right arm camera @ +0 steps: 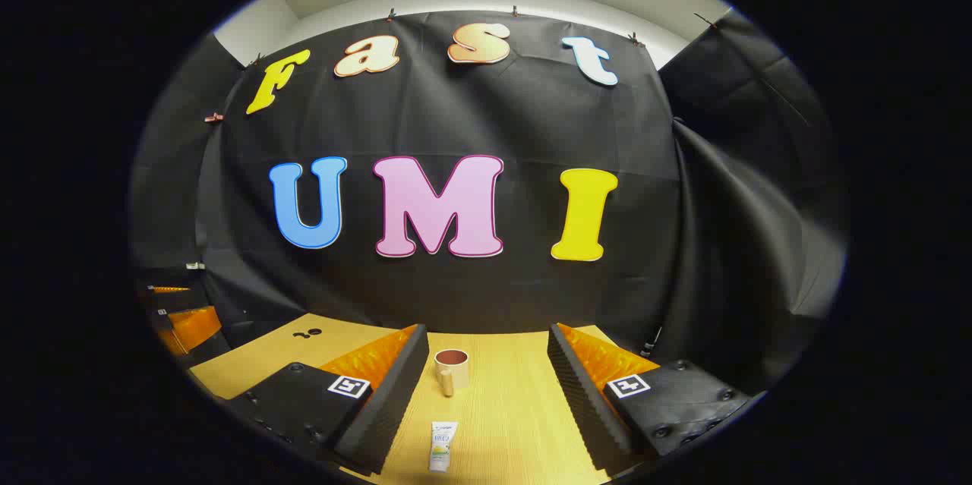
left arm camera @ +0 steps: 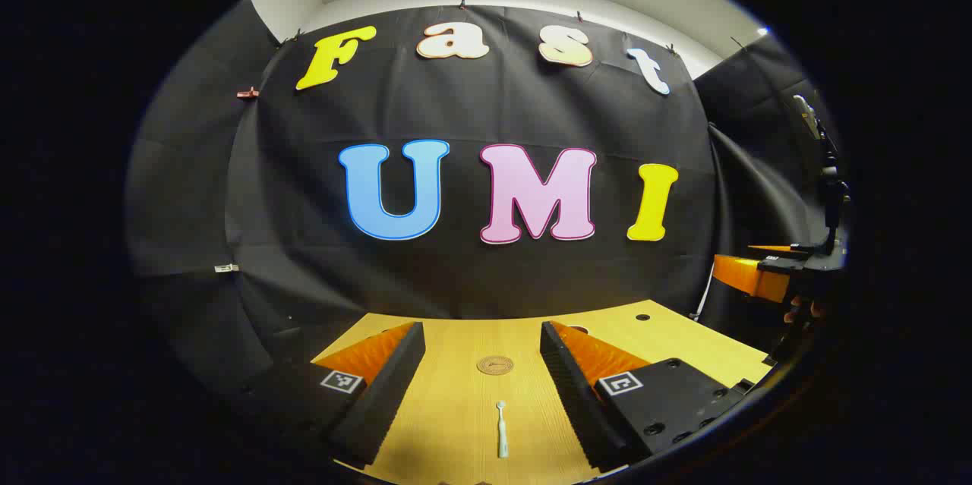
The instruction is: Put the toothbrush and toothpaste on the desktop into the cup, then pick up the cup and place it on the coaster on the desktop.
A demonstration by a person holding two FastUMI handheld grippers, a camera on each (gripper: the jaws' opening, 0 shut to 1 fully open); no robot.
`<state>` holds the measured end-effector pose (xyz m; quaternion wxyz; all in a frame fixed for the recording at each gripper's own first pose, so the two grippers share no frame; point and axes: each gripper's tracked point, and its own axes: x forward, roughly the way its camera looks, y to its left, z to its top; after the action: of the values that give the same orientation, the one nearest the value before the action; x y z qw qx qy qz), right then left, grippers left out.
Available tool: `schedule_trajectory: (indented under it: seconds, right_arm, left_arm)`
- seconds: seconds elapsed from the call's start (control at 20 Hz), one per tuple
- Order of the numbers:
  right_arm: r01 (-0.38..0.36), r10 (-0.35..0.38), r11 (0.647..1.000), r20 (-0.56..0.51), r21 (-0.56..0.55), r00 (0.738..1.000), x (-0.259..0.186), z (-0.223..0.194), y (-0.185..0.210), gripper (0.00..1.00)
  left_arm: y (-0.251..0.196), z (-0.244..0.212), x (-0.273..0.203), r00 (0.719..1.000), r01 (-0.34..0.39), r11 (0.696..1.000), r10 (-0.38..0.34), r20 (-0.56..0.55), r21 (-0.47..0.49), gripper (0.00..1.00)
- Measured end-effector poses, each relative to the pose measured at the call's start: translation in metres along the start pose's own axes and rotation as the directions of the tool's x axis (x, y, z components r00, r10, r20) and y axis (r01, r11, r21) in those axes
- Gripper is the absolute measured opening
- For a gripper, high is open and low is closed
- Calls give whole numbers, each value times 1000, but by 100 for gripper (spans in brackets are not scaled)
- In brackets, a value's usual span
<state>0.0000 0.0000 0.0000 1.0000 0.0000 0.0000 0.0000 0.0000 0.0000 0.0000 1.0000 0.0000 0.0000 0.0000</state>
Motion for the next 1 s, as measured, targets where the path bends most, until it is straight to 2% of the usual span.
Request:
schedule_trajectory:
  seconds: [0.4,0.75,1.0]
  right_arm:
    - [12,-12,1000,-17,-25,1000,8,-13,-5,97]
    - [25,-25,1000,-96,-4,995,21,-39,-10,97]
    - [37,-33,999,-185,19,982,33,-64,-13,97]
  left_arm:
    - [-2,-10,5,999,-9,999,7,-43,-32,97]
    - [6,-11,7,998,-41,998,39,-56,-36,97]
    - [9,-22,10,995,-51,998,48,-83,-37,97]
